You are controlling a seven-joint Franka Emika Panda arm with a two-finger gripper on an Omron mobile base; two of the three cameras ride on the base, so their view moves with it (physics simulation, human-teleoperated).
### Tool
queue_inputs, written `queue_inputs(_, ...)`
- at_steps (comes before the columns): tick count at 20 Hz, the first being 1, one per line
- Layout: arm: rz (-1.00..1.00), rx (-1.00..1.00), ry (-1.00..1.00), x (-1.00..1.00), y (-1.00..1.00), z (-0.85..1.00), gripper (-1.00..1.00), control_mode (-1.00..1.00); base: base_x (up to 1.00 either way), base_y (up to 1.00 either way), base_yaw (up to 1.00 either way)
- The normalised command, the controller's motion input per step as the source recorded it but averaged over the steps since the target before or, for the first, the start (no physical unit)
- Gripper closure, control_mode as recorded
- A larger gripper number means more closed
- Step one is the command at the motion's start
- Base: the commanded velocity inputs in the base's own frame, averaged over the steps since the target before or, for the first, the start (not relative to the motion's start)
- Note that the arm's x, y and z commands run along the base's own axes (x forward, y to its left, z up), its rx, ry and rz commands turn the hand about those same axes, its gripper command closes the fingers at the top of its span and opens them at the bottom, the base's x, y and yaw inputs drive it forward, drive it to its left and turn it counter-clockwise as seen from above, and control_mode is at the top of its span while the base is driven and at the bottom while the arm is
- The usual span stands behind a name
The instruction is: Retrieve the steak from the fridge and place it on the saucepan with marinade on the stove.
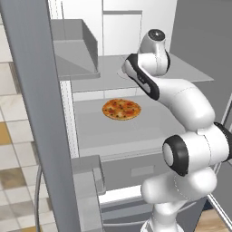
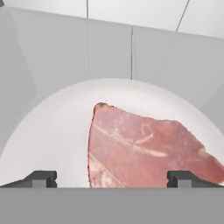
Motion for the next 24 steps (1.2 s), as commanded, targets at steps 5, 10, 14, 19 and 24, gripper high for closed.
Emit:
queue_inputs(5, 0.00, 0.00, 0.01, 0.22, 0.00, -0.07, -1.00, -1.00, 0.00, 0.00, 0.00)
queue_inputs(10, 0.00, 0.00, 0.07, 0.25, 0.00, 0.00, -1.00, -1.00, 0.00, 0.00, 0.00)
queue_inputs(14, 0.00, 0.00, 0.07, 0.25, -0.09, 0.00, -1.00, -1.00, 0.00, 0.00, 0.00)
queue_inputs(19, -0.01, 0.00, 0.07, 0.22, -0.10, 0.00, -1.00, -1.00, 0.00, 0.00, 0.00)
queue_inputs(24, 0.00, 0.00, 0.02, 0.14, -0.19, -0.05, -1.00, -1.00, 0.00, 0.00, 0.00)
